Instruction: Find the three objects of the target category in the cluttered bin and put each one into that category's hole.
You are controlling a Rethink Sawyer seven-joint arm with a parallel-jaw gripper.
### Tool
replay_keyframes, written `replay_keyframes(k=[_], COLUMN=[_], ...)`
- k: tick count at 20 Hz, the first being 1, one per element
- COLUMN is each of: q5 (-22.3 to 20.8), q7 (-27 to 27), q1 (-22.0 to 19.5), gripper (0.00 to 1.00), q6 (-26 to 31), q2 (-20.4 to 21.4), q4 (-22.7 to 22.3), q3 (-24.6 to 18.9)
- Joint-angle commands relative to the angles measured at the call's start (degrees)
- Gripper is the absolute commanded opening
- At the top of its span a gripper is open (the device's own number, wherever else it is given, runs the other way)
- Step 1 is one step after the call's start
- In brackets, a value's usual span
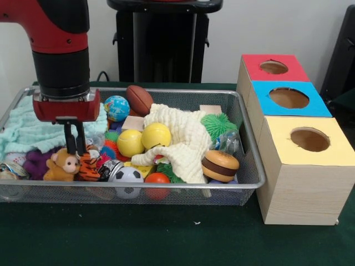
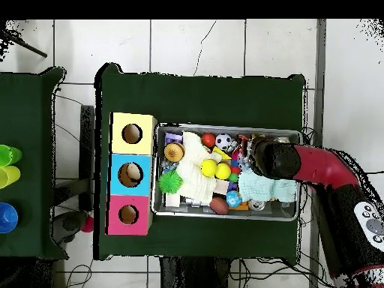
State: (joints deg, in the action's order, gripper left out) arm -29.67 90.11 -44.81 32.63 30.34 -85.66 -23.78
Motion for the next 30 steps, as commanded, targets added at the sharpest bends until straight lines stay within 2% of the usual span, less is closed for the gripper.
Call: replay_keyframes(k=[1,16,30], q5=[1.5,4.9,8.2], q7=[-5.6,-5.4,-3.7], q1=[0.9,0.5,1.3], gripper=[0.0,0.0,0.0], q6=[8.7,10.7,12.2], q2=[3.2,12.7,19.8], q4=[-5.4,-10.0,-13.4], q3=[-3.0,-4.6,-3.7])
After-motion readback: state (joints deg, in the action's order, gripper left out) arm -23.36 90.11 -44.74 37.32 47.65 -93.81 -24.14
